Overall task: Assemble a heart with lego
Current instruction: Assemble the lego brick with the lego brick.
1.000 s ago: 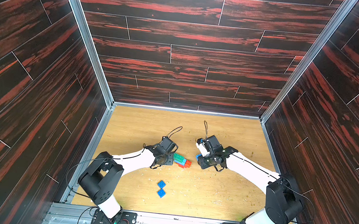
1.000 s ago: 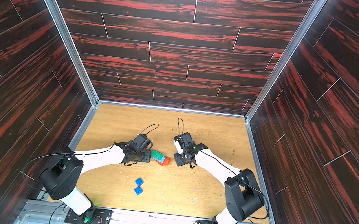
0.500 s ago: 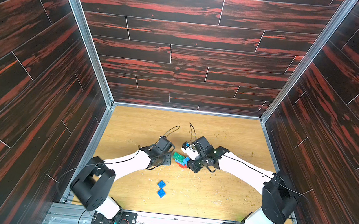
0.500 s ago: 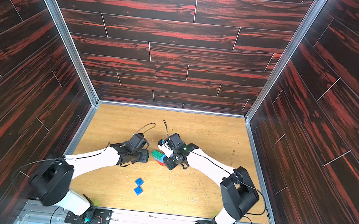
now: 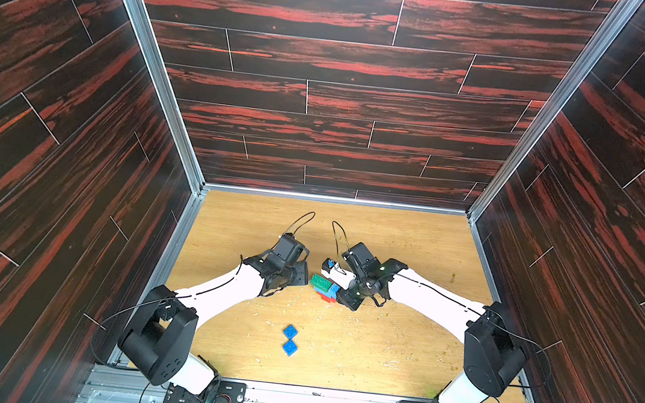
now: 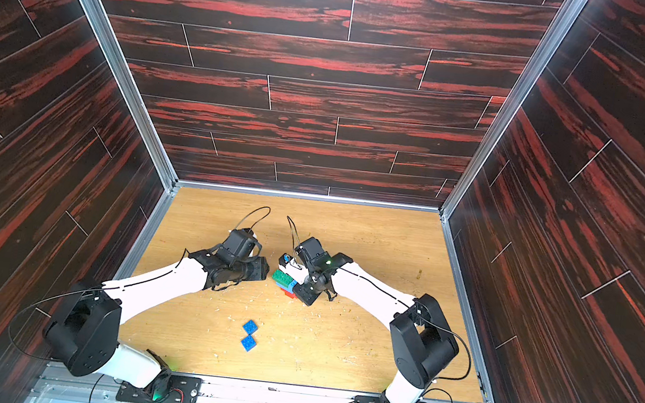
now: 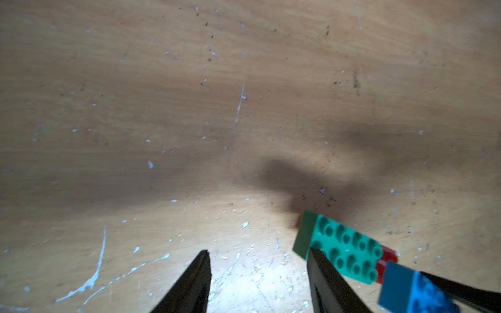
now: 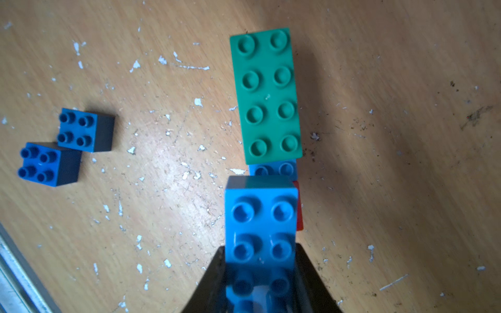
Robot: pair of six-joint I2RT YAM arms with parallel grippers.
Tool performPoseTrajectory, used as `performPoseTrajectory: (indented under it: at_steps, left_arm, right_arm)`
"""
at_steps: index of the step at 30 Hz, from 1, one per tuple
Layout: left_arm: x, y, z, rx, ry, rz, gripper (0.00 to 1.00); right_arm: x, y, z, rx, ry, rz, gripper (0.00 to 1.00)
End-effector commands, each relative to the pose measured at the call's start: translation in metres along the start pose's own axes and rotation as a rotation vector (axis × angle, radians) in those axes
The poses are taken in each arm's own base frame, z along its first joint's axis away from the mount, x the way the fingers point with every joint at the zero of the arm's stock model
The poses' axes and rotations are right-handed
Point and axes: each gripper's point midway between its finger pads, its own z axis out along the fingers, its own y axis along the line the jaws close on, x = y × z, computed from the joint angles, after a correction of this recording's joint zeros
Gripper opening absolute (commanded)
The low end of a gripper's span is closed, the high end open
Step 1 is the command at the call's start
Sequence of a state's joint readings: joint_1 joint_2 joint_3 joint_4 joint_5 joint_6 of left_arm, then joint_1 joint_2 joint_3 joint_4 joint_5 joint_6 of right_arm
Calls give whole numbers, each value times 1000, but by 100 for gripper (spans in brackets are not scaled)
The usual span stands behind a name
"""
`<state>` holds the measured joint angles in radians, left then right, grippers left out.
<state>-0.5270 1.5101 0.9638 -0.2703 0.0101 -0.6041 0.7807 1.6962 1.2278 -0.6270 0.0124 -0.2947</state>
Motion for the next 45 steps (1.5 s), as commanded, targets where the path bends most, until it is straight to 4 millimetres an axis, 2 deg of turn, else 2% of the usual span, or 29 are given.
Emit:
performPoseTrajectory:
  at_steps: [1,7,13,17,24,29,35,40,42,45]
  left_arm:
    - [-6,-12,3,71,15,-22,61]
    - [-6,-20,12,135,41,-36,62]
    - [-7,-27,22,179,69,-38,61]
    - [-7,-28,24,189,78,-41,60]
    - [-1,-32,31,214,111,-28,57]
    - [2,-27,32,191,119,-9,57]
    - [0,-28,32,185,125,1,57]
    - [-2,-28,32,185,119,0,57]
    - [-2,-28,32,184,121,-2,57]
    - [0,-28,32,191,126,-5,57]
  right_arm:
    - [-2,4,1,-23,7,-65,0]
    - [-4,0,0,-53,-1,-87,0]
    - [4,3,10,-100,47,-105,0]
    - [10,-6,14,-82,74,-95,0]
    - [0,-11,19,-83,70,-99,0]
    - [-4,-10,9,-79,31,-122,0]
    - [-8,-17,-5,-60,9,-100,0]
    - [-1,-20,6,-70,46,-85,0]
    - [-1,-17,10,-93,57,-79,0]
    - [-5,-24,14,-62,61,-60,0]
